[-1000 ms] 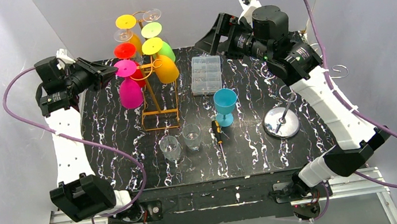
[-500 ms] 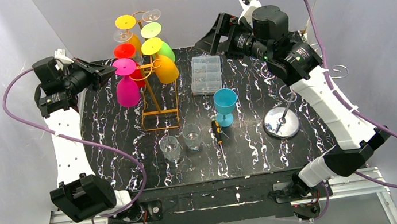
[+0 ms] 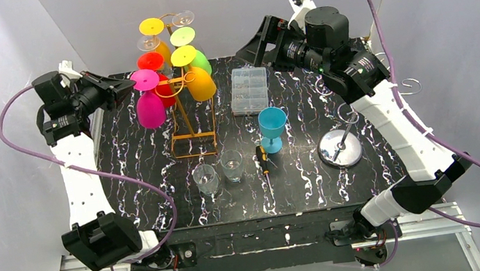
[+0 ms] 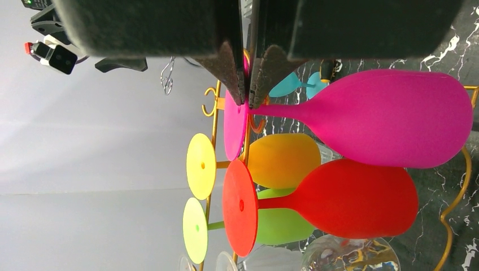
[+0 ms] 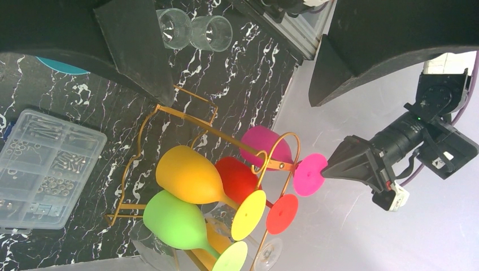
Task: Take the wine glass off the wine glass rack
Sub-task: Pick up the wine glass from the wine rack.
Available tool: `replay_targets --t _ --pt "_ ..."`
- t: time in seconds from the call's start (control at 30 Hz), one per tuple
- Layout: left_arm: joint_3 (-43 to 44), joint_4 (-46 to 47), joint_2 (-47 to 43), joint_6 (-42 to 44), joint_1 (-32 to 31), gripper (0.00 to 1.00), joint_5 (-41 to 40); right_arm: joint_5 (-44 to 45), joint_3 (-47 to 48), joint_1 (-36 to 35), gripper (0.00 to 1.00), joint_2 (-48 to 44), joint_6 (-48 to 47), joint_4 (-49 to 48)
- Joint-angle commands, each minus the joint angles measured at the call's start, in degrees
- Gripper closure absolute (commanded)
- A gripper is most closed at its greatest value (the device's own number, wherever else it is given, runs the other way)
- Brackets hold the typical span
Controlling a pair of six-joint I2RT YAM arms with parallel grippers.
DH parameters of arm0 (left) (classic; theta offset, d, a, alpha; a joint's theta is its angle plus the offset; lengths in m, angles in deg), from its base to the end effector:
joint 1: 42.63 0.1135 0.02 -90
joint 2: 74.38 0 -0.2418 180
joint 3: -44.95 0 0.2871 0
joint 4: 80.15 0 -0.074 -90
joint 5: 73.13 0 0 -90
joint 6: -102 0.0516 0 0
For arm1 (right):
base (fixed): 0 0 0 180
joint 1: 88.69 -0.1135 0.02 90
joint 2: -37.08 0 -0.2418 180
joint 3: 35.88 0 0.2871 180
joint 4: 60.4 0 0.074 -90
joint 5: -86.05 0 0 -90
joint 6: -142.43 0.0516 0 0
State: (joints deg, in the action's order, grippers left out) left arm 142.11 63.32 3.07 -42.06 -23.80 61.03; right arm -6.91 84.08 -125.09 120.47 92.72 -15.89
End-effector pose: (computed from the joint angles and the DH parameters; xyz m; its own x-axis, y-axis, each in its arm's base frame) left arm 0.3372 0.0770 0.4142 -0.4843 -0.7788 -0.3986 0.0128 0.4492 -0.8933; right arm 0.2778 0.2081 0.5074 -0.4947 0.4376 -0.7509 -0.4115 0.6430 0.6459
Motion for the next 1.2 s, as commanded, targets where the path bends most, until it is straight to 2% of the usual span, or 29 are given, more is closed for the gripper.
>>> replay_targets --t 0.0,1.17 --pt "0.3 1.1 -3.0 0.0 0.7 1.0 1.7 0.6 1.8 -0.1 0.02 -0.9 -0.1 -1.9" --pt "2.5 1.7 -1.3 1.7 2.1 1.0 0.2 0.1 1.3 -0.2 0.02 -2.2 -0.3 -1.5"
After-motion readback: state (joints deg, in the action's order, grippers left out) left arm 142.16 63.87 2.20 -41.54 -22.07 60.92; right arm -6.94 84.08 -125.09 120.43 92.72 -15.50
